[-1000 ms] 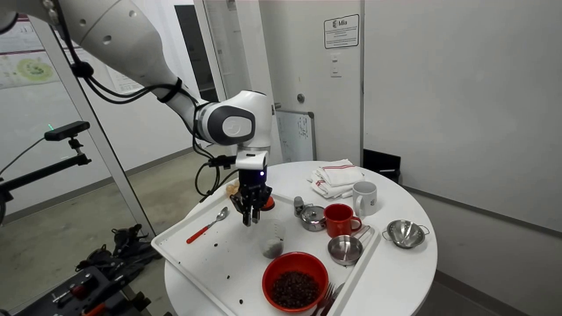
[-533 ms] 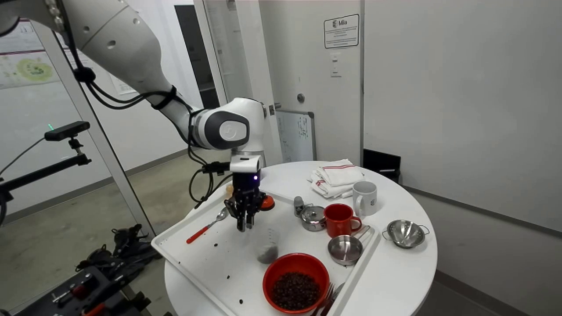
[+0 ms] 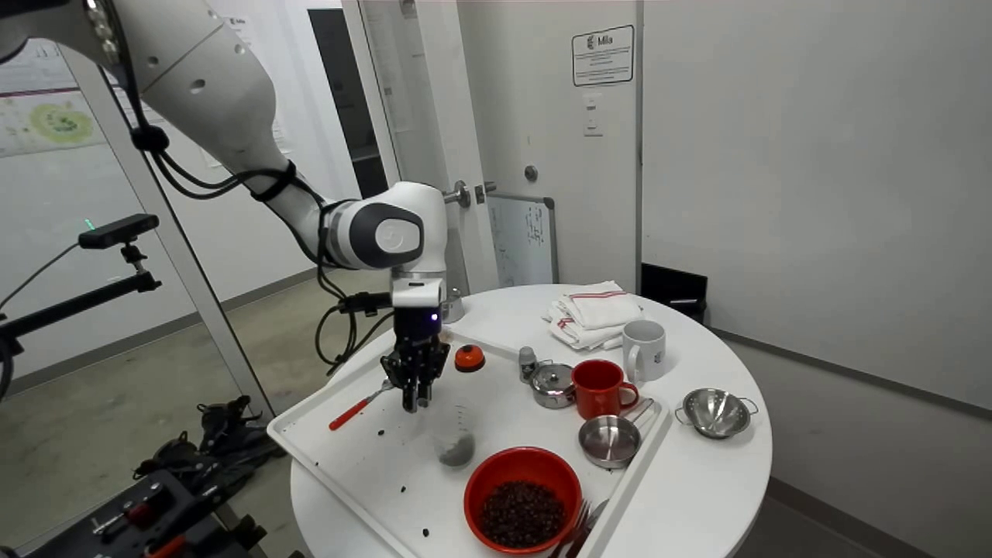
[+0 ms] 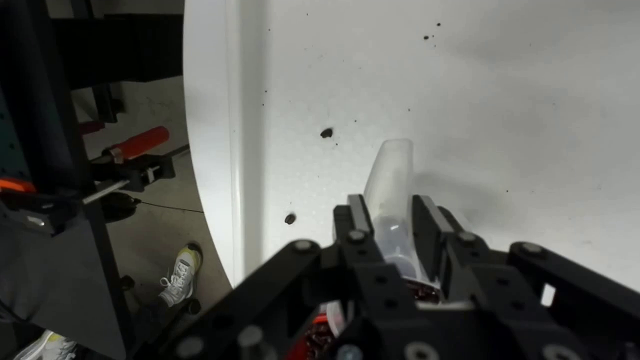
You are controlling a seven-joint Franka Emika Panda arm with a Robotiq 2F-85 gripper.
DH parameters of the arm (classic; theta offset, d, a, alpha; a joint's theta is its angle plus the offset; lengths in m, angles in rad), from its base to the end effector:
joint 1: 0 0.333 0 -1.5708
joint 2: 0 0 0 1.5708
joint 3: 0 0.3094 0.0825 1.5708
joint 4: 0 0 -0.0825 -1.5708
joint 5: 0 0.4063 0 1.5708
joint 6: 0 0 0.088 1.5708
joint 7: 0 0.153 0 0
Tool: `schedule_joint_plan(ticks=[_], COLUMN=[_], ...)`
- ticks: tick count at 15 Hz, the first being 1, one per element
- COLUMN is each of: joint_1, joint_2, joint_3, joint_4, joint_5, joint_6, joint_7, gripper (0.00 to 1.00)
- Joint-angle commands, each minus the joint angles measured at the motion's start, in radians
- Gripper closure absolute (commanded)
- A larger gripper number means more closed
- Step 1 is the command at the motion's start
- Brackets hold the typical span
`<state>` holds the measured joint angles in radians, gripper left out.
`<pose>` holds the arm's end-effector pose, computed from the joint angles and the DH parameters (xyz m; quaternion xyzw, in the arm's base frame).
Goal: Pour some things from the jug into the bowl
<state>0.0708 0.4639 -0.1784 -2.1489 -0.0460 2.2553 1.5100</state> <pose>0.5149 -0.0680 0.0938 0.6927 -0.6975 -0.0975 0.1553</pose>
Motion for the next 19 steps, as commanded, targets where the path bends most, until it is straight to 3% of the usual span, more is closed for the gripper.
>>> schedule_joint_plan(ticks=[1,3,5,6,7,8,9,11,12,14,19], joint_1=[0.024,0.037,0.047,0.051,0.055,0.059,0.064,0.069,0.047,0.050,0.050], joint_2=[0.028,0.053,0.076,0.087,0.096,0.103,0.108,0.111,0.100,0.104,0.107], joint_3=[0.000,-0.006,-0.007,-0.008,-0.009,-0.010,-0.012,-0.016,0.000,-0.001,-0.002], joint_4=[0.012,0.026,0.038,0.045,0.050,0.053,0.055,0.053,0.036,0.037,0.042], joint_5=[-0.064,-0.099,-0.125,-0.134,-0.145,-0.153,-0.161,-0.178,-0.145,-0.153,-0.156], joint_6=[0.000,-0.011,-0.019,-0.023,-0.026,-0.027,-0.026,-0.031,-0.007,-0.010,-0.012], joint_7=[0.017,0.025,0.030,0.032,0.032,0.032,0.036,0.031,0.007,0.007,0.007], gripper=[0.93,0.93,0.86,0.93,0.90,0.49,0.46,0.32,0.50,0.34,0.32])
